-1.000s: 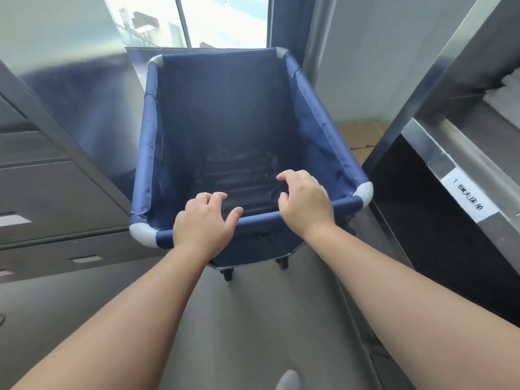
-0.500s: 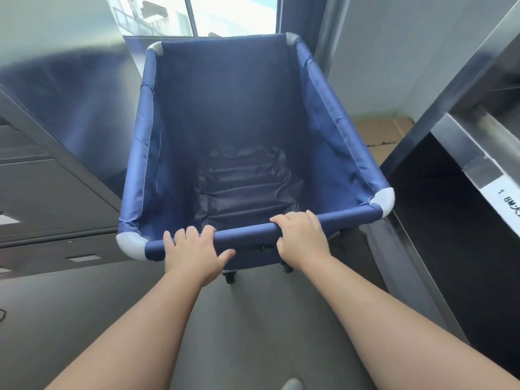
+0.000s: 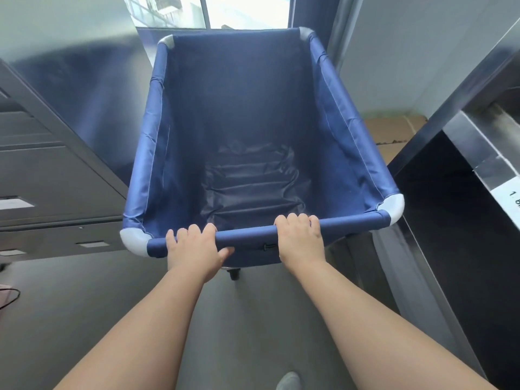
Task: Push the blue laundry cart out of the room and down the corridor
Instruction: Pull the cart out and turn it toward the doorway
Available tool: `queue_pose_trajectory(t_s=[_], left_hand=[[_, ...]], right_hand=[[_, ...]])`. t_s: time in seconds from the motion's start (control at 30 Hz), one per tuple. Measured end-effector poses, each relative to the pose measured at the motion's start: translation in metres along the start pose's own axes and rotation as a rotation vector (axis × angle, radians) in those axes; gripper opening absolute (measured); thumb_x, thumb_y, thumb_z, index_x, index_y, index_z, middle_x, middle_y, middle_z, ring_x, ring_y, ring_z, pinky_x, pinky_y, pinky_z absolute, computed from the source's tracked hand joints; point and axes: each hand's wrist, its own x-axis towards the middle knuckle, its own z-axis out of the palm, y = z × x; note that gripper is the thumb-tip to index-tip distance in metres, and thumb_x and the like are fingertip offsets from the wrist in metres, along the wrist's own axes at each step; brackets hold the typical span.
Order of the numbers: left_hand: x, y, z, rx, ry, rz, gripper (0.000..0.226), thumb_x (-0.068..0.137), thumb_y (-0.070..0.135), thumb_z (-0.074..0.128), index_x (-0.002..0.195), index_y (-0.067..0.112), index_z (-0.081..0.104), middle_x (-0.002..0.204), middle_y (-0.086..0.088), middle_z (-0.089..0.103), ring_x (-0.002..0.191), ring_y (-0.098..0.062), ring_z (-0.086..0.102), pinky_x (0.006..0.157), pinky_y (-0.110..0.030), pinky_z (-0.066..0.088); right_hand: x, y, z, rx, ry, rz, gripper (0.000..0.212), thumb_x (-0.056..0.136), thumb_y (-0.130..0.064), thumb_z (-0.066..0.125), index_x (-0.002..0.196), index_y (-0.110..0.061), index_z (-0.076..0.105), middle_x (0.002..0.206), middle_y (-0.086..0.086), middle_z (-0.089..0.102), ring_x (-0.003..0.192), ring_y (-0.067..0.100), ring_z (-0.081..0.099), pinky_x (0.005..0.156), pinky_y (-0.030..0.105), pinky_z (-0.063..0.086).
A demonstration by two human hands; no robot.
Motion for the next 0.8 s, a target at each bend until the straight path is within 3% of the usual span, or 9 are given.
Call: queue_pose_trajectory(t_s=[0.47,0.63,0.8], left_hand=[[-0.082,0.0,0.024,-0.023,-0.091,0.014,0.05,0.091,0.068,0.041,0.121,0.028,0.043,0.119,-0.002,0.052,0.118,-0.029,0.047,0.118,-0.057,0.017],[-0.116,-0.003,0.034,-0.009,-0.078,0.025,0.048,0.091,0.067,0.042,0.117,0.027,0.045,0.119,-0.005,0.054,0.115,-0.03,0.048,0.113,-0.054,0.026],[-0.151,-0.007,0.052,0.0,-0.037,0.033,0.05,0.09,0.07,0.042,0.116,0.028,0.046,0.116,-0.005,0.055,0.112,-0.03,0.05,0.107,-0.051,0.031]], right_hand=[[-0.087,0.0,0.013,-0.032,0.001,-0.015,0.032,0.078,-0.004,0.046,0.105,-0.022,0.047,0.09,-0.002,0.042,0.092,0.026,0.046,0.094,0.04,0.032],[-0.125,-0.007,0.017,-0.02,0.012,-0.005,0.034,0.077,-0.007,0.056,0.105,-0.022,0.046,0.096,-0.001,0.05,0.095,0.026,0.047,0.098,0.041,0.031],[-0.161,-0.007,0.026,0.001,0.018,-0.019,0.038,0.075,-0.003,0.05,0.107,-0.023,0.046,0.096,-0.001,0.048,0.095,0.026,0.045,0.099,0.041,0.031]])
